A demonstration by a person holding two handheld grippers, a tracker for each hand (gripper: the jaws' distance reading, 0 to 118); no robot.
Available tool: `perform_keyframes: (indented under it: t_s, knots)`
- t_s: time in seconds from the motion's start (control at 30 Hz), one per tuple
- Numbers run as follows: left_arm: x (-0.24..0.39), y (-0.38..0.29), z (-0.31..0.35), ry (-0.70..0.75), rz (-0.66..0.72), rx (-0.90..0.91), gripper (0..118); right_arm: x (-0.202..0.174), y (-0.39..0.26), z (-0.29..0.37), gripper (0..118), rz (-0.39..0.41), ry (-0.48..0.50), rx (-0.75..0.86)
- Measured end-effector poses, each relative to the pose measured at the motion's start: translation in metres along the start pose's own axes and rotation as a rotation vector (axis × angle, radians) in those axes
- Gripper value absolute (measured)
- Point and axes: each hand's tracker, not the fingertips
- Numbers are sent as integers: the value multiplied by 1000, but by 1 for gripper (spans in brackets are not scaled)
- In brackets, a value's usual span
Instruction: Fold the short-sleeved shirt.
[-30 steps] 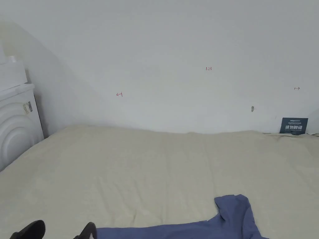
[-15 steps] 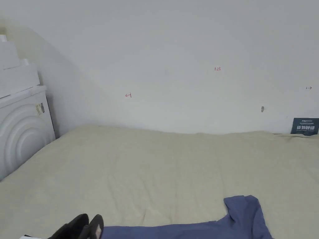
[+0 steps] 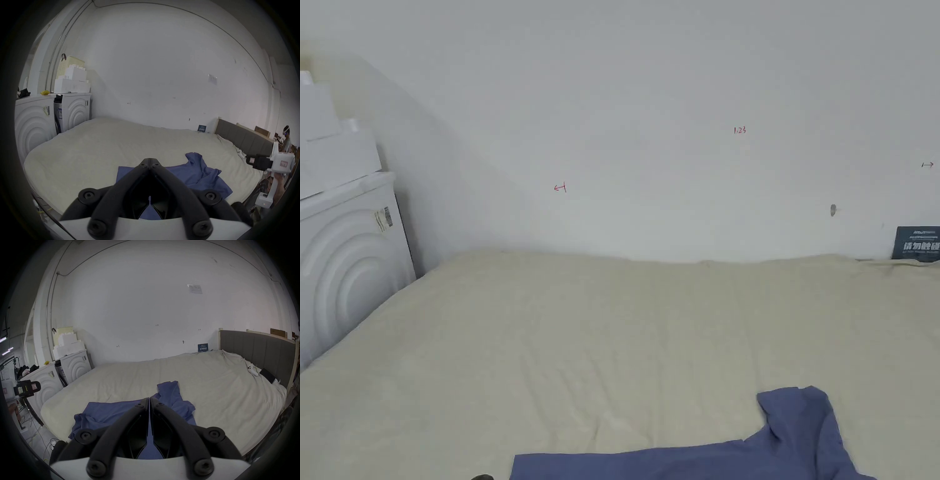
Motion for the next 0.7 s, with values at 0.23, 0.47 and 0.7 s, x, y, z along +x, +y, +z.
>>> perform_keyframes:
  t_s: [0.23, 0.47, 0.7]
  knots:
    - [-22, -3, -58, 37, -10, -122, 1, 0, -8, -12, 2, -21, 40, -23]
    - [-74, -37, -212, -36, 75, -360, 64, 1, -16, -34, 2, -16, 80, -97]
    - [-95, -70, -323, 91, -23, -659, 101, 14, -28, -51, 3, 23, 50, -186]
